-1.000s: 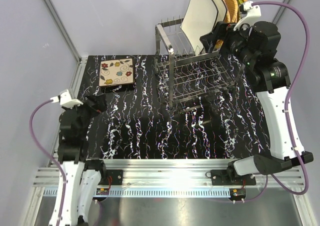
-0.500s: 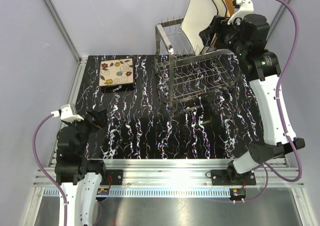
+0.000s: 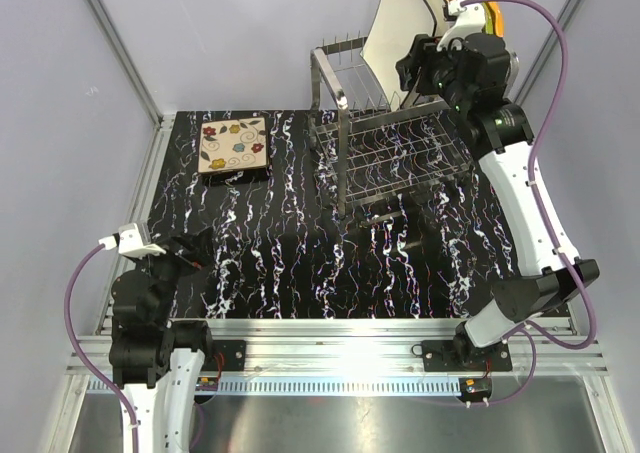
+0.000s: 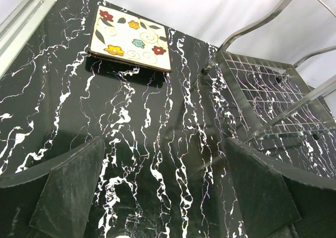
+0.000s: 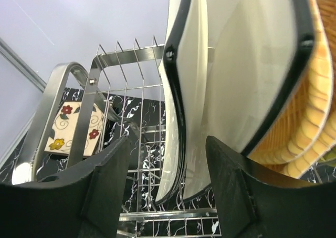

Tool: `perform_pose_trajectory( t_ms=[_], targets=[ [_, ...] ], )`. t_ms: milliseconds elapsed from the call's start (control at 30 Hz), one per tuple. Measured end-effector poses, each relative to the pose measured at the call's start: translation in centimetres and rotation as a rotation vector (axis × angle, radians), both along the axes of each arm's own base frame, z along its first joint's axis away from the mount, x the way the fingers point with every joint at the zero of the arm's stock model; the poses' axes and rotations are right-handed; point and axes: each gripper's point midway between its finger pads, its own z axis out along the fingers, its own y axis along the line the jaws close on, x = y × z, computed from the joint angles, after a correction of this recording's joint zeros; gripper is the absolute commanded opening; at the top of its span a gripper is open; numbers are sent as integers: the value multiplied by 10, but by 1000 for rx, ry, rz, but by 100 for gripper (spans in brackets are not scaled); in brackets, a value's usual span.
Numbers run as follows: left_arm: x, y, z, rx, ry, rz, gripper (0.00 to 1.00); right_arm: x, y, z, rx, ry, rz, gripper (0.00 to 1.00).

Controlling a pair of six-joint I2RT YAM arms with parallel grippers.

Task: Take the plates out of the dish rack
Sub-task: Grab a plate with the right arm

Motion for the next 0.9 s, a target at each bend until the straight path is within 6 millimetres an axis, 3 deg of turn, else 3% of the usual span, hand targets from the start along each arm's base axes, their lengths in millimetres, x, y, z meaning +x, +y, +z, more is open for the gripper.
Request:
perform_pose_trajectory(
  t_ms=[500, 633, 800, 900],
  targets=[
    [-1, 0, -3, -1, 12, 0, 99, 25, 1, -13, -30, -124, -41, 40],
    [-1, 0, -3, -2, 13, 1, 99, 26, -2, -13, -46, -158, -53, 27],
    [-1, 0, -3, -4, 13, 1, 99, 29, -6, -9, -54, -214, -88, 0],
    [-1, 0, -3, -5, 13, 1, 99, 28, -5, -9, -53, -224, -75, 0]
  ],
)
